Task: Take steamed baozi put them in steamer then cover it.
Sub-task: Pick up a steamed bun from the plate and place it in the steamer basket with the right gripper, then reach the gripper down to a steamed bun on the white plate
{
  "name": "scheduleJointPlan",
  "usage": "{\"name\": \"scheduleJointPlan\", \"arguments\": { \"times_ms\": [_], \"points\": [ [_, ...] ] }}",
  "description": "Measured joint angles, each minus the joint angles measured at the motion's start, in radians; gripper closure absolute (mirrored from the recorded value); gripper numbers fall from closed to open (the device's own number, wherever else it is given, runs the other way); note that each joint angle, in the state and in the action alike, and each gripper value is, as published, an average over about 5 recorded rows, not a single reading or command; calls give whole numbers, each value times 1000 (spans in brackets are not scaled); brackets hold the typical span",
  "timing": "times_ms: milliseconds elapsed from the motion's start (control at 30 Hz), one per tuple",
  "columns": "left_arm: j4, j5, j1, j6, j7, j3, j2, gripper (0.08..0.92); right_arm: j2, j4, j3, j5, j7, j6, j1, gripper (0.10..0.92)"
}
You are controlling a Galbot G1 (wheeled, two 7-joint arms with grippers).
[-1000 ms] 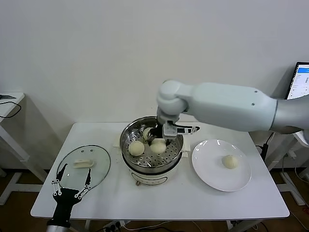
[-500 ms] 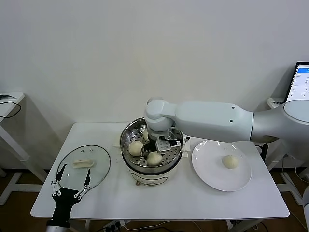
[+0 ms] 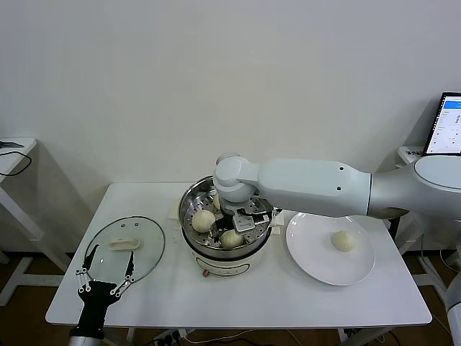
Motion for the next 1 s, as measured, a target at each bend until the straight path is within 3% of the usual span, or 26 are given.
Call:
{"name": "scheduleJointPlan", "arguments": {
  "times_ms": [467,800,1000],
  "points": [
    [0,1,-5,2,-1,2,4,177,-136,-12,118,59,-12,-25,67,203],
    [-3,3,-2,3,5,9,4,177,-383,-111,85,375,-62,-375,114,203],
    [-7,6,3,5,15,15,-1,177,-499,-216,85,474,-76,-528,52,203]
  ]
}}
